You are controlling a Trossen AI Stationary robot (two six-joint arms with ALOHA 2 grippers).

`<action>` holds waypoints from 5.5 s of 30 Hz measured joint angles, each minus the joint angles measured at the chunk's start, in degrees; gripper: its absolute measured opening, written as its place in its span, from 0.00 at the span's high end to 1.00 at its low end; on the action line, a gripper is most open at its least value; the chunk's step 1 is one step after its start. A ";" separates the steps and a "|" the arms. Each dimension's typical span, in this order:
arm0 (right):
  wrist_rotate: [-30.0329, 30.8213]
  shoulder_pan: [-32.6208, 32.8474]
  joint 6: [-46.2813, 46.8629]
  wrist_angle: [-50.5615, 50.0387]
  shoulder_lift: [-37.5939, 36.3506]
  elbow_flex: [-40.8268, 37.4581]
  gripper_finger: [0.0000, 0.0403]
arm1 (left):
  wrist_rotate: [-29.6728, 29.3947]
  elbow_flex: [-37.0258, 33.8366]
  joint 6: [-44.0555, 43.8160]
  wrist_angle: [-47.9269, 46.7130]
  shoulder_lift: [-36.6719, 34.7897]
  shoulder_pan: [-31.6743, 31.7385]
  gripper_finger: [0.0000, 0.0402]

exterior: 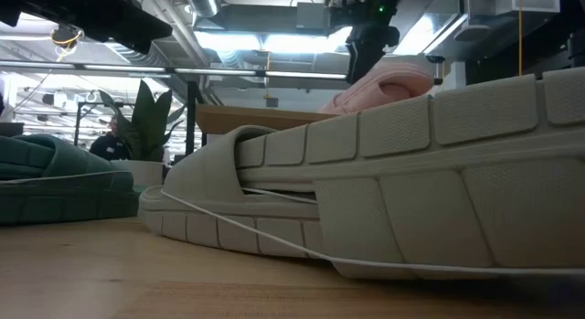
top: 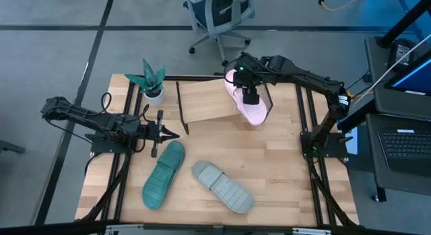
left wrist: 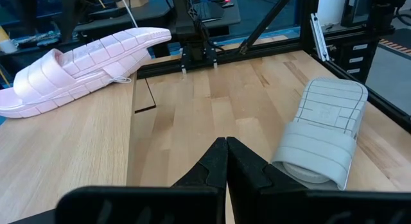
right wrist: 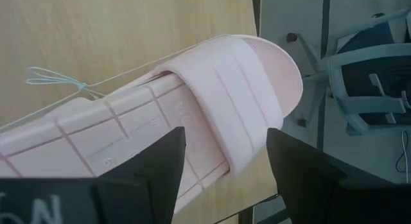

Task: Pick and place slides into the shelf
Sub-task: Put the pink pair of slides on the shelf, then put the gray pair of slides on the shelf

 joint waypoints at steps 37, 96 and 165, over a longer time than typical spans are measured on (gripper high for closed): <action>5.40 0.02 -3.21 1.64 5.29 0.00 0.91 | 0.00 0.00 -0.02 -0.21 0.01 -0.02 1.00; 10.06 -0.07 3.19 -4.86 5.29 4.00 0.99 | 0.01 0.00 -0.11 -0.21 0.00 -0.01 1.00; -10.24 5.01 12.79 -16.26 3.99 20.70 0.73 | 0.00 0.00 0.41 -0.27 -0.01 0.00 1.00</action>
